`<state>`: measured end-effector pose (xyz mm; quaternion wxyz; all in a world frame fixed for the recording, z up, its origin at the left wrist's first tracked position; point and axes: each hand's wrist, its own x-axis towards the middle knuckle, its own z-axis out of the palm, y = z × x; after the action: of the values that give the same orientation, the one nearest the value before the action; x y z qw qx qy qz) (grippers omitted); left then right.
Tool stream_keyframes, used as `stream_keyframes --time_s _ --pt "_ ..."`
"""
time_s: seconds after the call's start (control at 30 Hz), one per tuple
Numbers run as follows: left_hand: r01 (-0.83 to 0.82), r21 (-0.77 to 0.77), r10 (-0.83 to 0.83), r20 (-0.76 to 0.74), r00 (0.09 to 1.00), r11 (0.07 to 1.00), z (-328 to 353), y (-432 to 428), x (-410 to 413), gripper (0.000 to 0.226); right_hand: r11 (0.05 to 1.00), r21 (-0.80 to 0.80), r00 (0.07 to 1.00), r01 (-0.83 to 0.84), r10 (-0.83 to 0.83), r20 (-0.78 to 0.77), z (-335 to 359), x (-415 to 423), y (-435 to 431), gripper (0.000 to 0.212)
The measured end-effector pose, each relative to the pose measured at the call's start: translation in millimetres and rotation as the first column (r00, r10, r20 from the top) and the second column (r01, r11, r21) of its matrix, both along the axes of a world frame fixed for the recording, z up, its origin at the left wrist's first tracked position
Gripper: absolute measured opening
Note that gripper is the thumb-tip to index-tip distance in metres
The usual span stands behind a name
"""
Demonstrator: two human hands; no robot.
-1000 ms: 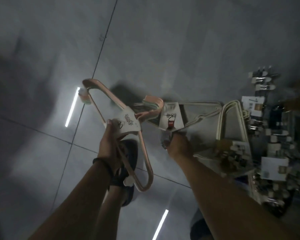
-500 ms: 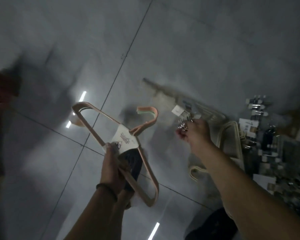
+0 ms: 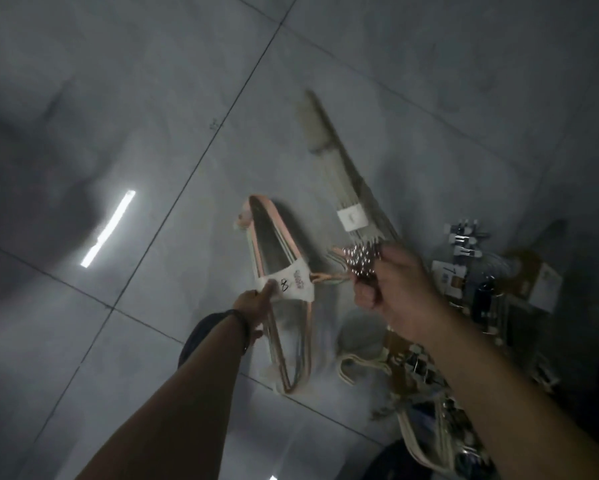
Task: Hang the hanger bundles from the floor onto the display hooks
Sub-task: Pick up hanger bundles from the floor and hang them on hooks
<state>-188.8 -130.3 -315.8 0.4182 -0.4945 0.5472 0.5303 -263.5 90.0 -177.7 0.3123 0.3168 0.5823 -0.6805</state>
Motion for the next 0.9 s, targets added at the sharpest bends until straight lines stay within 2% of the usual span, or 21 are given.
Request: stream_keyframes --time_s 0.07,0.1,0.17,0.23,0.3,0.37,0.4,0.5,0.57,0.63,0.7,0.77,0.83,0.9 --pt "0.023 -0.155 -0.019 0.024 1.0 0.988 3 -8 -3 0.036 0.99 0.072 0.991 -0.122 0.126 -0.046 -3 12 13 0.02" --pt "-0.027 -0.149 0.024 -0.022 0.999 0.989 11 -13 -5 0.036 0.973 0.123 0.977 -0.196 0.204 -0.055 -3 15 19 0.026" --pt "-0.275 0.024 0.276 -0.133 0.952 0.961 34 -24 -14 0.051 0.913 0.211 0.924 -0.35 0.373 -0.08 1 17 31 0.017" --pt "-0.485 0.253 0.53 -0.153 0.834 0.837 60 -46 -23 0.078 0.83 0.261 0.841 -0.493 0.532 -0.102 6 12 42 0.014" --pt "-0.501 0.467 0.619 -0.135 0.774 0.728 84 -72 -31 0.1 0.717 0.301 0.724 -0.629 0.681 -0.109 16 1 52 0.017" --pt "-0.392 0.608 0.556 -0.097 0.826 0.69 107 -91 -42 0.11 0.538 0.39 0.544 -0.747 0.832 -0.107 27 -15 59 0.032" --pt "-0.315 0.631 0.474 -0.095 0.875 0.709 115 -95 -47 0.111 0.446 0.43 0.45 -0.785 0.887 -0.098 31 -23 60 0.04" --pt "-0.006 0.577 0.107 -0.142 0.984 0.817 133 -81 -60 0.106 0.224 0.537 0.205 -0.814 0.974 -0.096 37 -41 57 0.044" --pt "0.162 0.491 -0.08 -0.182 0.98 0.856 142 -58 -65 0.104 0.162 0.567 0.124 -0.808 0.987 -0.105 36 -44 50 0.03" --pt "0.219 0.384 -0.141 -0.222 0.965 0.897 150 -37 -63 0.094 0.148 0.612 0.102 -0.777 0.989 -0.11 35 -44 45 0.025" --pt "0.167 0.387 -0.071 -0.25 0.966 0.907 158 -28 -59 0.086 0.194 0.674 0.136 -0.712 0.981 -0.138 34 -43 42 0.031" --pt "0.051 0.441 0.082 -0.278 0.957 0.896 165 -31 -58 0.084 0.302 0.751 0.222 -0.587 0.952 -0.21 35 -38 40 0.042" --pt "-0.162 0.504 0.296 -0.198 0.935 0.849 174 -40 -57 0.086 0.428 0.816 0.308 -0.389 0.895 -0.322 36 -33 35 0.041" --pt "-0.294 0.508 0.414 -0.139 0.899 0.809 181 -46 -59 0.069 0.534 0.815 0.393 -0.224 0.815 -0.426 39 -28 24 0.038"
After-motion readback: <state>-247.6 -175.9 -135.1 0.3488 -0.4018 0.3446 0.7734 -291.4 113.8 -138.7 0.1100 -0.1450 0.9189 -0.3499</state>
